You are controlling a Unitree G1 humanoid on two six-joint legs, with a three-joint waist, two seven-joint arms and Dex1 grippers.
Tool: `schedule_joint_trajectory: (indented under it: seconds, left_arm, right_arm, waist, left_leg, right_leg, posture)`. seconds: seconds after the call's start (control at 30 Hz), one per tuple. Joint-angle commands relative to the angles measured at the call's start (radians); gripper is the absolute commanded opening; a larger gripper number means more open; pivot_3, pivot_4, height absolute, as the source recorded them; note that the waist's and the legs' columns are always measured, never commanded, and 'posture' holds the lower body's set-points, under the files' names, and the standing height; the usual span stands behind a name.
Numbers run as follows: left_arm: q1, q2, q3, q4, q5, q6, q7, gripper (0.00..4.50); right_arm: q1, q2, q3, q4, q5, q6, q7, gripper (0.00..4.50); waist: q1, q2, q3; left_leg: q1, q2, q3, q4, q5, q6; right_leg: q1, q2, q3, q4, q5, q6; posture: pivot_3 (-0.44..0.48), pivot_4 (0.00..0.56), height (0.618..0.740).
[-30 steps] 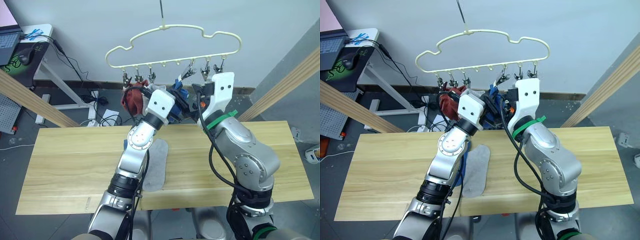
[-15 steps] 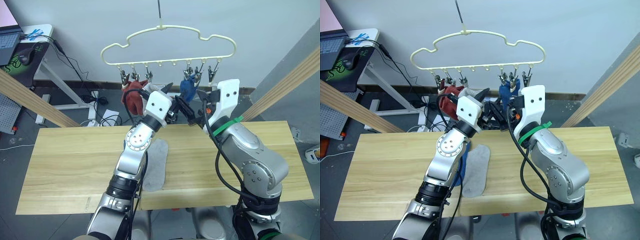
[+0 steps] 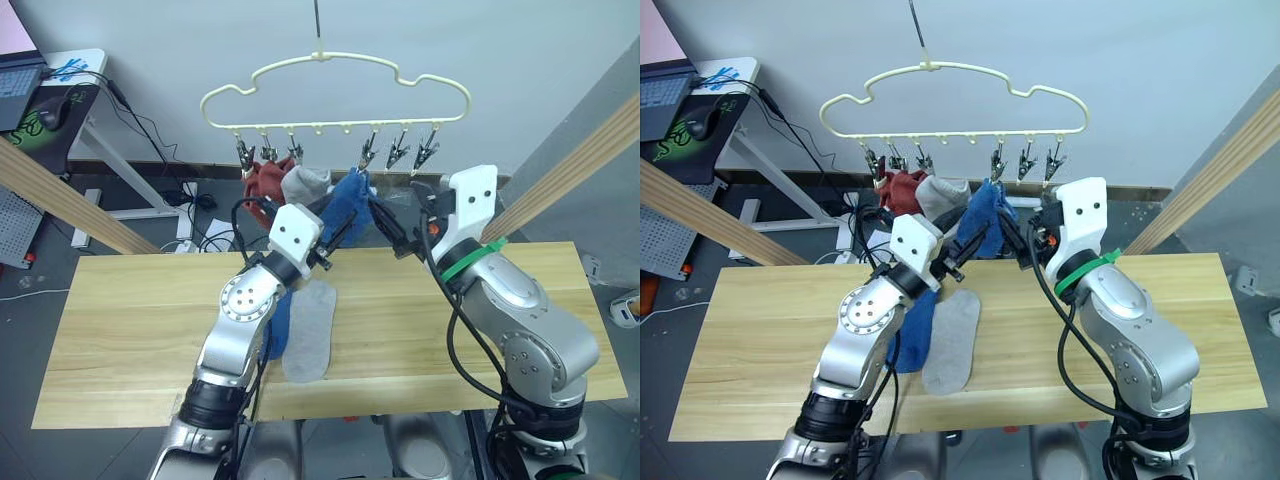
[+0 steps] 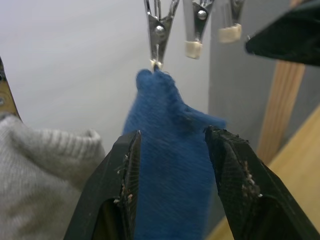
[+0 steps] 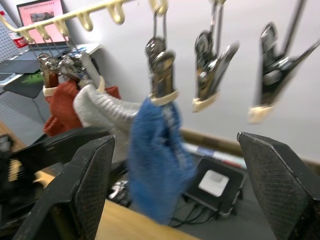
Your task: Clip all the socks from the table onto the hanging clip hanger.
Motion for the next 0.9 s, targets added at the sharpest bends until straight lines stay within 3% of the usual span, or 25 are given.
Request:
schedule_joint_trajectory:
  seconds: [0.03,0.4,0.5,0.57,0.9]
  left_arm:
    - [0.034,0.046,0.025,-0.112,-0.038,0.032,-0.038,2.19]
    - [0.074,0.113,0.068,-0.187,-0.058,0.068,-0.048,2.19]
    - [0.065,0.112,0.071,-0.184,-0.067,0.074,-0.053,2.24]
    - [0.057,0.110,0.077,-0.185,-0.085,0.085,-0.060,2.24]
    - [0.040,0.168,0.143,-0.239,-0.296,0.220,-0.161,2.24]
  right_arm:
    - [0.028,-0.023,-0.002,-0.066,-0.022,-0.047,0.015,4.10]
    - [0.058,-0.030,0.009,-0.061,-0.075,-0.086,0.007,4.10]
    - [0.056,-0.018,0.021,-0.056,-0.084,-0.091,0.003,3.52]
    - [0.052,-0.008,0.029,-0.050,-0.091,-0.092,0.002,2.89]
    - [0.010,0.037,0.067,-0.007,-0.161,-0.102,-0.024,2.89]
  waist:
    - [0.000,0.000,0.000]
    - [0.002,-0.001,-0.003]
    - [0.002,-0.001,-0.003]
    - [0.002,-0.002,-0.003]
    - [0.001,-0.002,-0.004]
  left_leg:
    - [0.000,0.000,0.000,0.000,0.000,0.000]
    - [0.000,0.000,0.000,0.000,0.002,-0.003]
    - [0.000,0.000,0.000,0.000,0.002,-0.003]
    - [0.000,0.000,0.000,0.000,0.002,-0.003]
    - [0.000,0.000,-0.001,0.001,0.002,-0.003]
  right_leg:
    - [0.000,0.000,0.000,0.000,0.000,0.000]
    - [0.000,0.000,-0.001,0.001,0.000,0.000]
    - [0.000,0.000,-0.001,0.001,0.000,0.000]
    - [0.000,0.000,-0.001,0.001,0.000,0.000]
    - [0.000,0.000,-0.002,0.002,0.000,0.000]
  posture:
    - [-0.098,0.369,0.740]
    - [-0.086,0.344,0.740]
    - [-0.084,0.344,0.740]
    - [-0.084,0.345,0.740]
    - [-0.082,0.345,0.740]
